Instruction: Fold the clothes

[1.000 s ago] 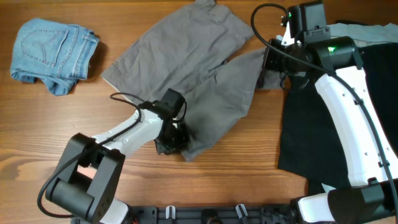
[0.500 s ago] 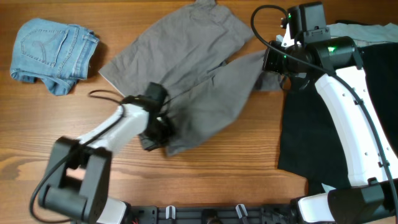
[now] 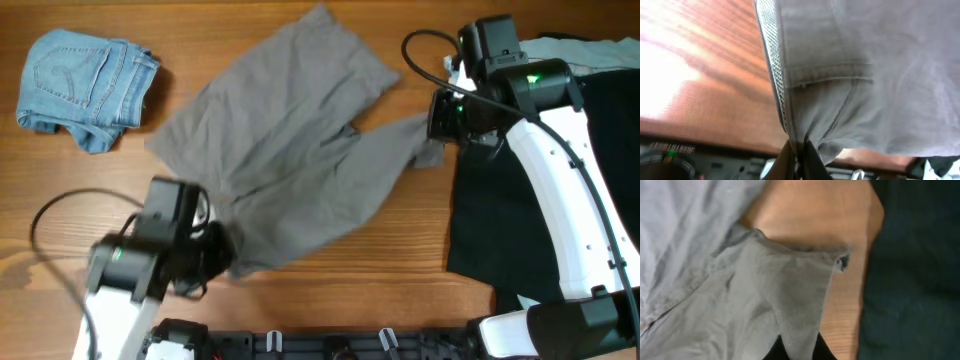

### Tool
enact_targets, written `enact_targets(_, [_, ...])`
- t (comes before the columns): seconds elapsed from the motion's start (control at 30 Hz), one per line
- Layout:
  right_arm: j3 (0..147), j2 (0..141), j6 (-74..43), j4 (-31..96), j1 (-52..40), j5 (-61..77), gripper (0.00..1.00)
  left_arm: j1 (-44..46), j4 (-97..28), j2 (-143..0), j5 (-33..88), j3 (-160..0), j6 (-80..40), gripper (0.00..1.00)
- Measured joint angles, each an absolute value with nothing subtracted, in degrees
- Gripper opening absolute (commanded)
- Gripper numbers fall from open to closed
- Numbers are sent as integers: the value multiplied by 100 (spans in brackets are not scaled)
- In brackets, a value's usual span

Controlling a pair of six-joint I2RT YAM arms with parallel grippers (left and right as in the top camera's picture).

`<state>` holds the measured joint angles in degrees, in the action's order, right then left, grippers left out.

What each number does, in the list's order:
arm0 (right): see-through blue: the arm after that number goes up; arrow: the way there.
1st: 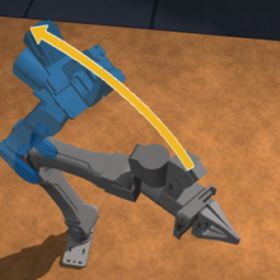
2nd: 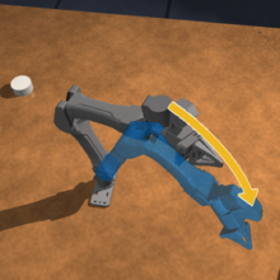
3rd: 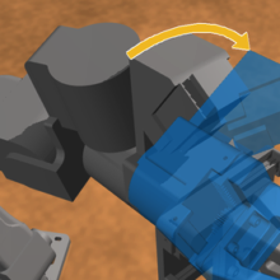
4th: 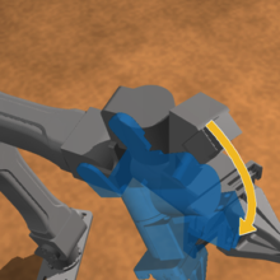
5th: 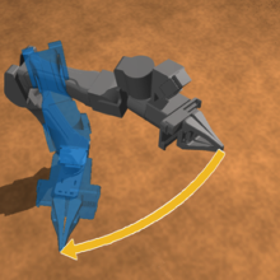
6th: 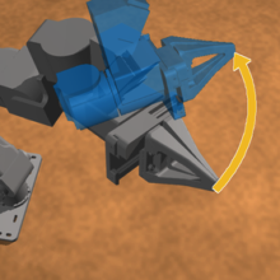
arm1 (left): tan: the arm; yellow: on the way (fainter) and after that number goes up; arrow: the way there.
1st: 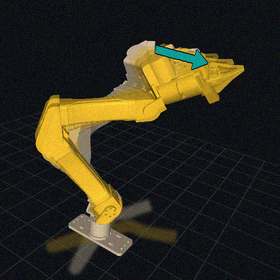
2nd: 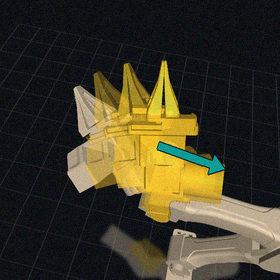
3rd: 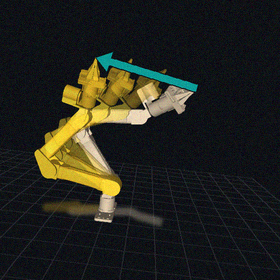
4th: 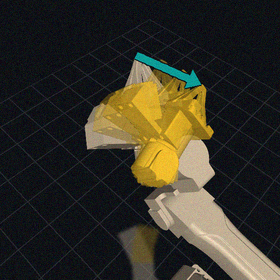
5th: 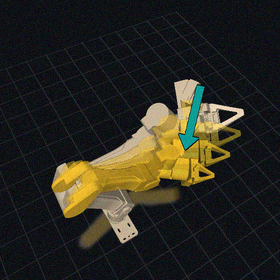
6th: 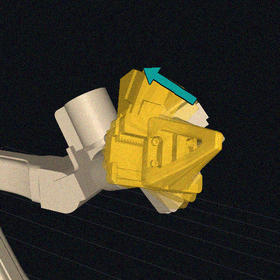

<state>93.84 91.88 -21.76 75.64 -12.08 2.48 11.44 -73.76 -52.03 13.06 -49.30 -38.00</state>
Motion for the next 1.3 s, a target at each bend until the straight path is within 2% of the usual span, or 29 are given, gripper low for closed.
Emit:
enact_targets(0.13, [9384,9166,-2176,8355,-1208,342,4,1144,-7808,-4469,1061,-4950,-4132,4])
enact_targets(0.23, [9384,9072,-2176,8353,-1225,447,4,1144,-7817,-4346,829,-5074,-4348,4])
enact_targets(0.6, [9373,8980,-1699,4397,-1262,615,4,1140,-6914,-5022,469,-5242,-4969,4])
enact_targets(0.77, [9373,9306,-1702,3634,-1260,681,4,1162,-6139,-5330,760,-5247,-5033,4])
enact_targets(0.97, [9373,10027,-1699,3148,-1260,987,4,1103,-5374,-5640,456,-5293,-5186,4])
enact_targets(1.3, [9373,10637,-1702,1695,-1415,1398,4,-106,-5376,-5784,-945,-5946,-4589,4])
